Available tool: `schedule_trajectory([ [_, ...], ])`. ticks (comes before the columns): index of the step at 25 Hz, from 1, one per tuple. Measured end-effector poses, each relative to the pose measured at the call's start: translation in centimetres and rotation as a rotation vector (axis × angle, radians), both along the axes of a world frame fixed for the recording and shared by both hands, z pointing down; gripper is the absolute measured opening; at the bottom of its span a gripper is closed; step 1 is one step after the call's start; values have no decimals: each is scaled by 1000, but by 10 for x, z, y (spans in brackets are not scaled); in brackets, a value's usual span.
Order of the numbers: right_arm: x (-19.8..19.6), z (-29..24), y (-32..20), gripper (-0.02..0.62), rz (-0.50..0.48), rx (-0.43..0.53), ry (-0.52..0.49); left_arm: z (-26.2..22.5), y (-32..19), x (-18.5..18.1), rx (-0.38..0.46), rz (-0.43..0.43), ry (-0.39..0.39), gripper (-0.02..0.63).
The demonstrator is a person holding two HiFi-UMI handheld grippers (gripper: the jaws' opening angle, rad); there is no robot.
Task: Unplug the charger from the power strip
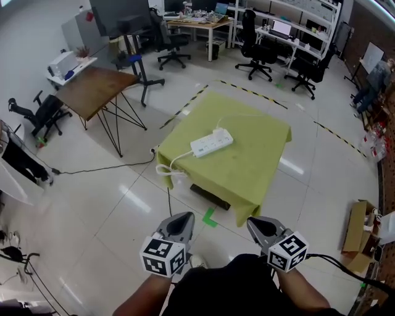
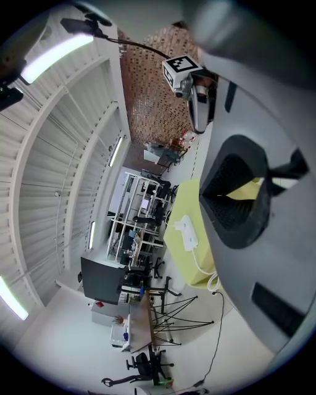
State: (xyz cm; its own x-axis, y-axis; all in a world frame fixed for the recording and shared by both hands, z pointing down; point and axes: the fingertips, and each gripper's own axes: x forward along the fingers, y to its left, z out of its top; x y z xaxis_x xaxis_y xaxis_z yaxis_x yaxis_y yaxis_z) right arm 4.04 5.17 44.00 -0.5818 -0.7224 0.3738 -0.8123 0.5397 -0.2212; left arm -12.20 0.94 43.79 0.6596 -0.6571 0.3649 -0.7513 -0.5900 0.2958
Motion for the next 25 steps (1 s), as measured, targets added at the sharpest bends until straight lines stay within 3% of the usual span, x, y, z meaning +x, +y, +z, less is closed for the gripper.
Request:
schedule_trajectory([
  [11, -3, 18, -86, 5, 16, -17, 103, 17, -26, -29, -43, -1, 16, 6],
  [17, -6, 38, -152, 17, -15, -14, 142, 7, -61, -36, -10, -48, -1, 6],
  [25, -21, 60, -231, 18, -95, -50, 124, 17, -135, -31, -33, -91, -33, 6],
])
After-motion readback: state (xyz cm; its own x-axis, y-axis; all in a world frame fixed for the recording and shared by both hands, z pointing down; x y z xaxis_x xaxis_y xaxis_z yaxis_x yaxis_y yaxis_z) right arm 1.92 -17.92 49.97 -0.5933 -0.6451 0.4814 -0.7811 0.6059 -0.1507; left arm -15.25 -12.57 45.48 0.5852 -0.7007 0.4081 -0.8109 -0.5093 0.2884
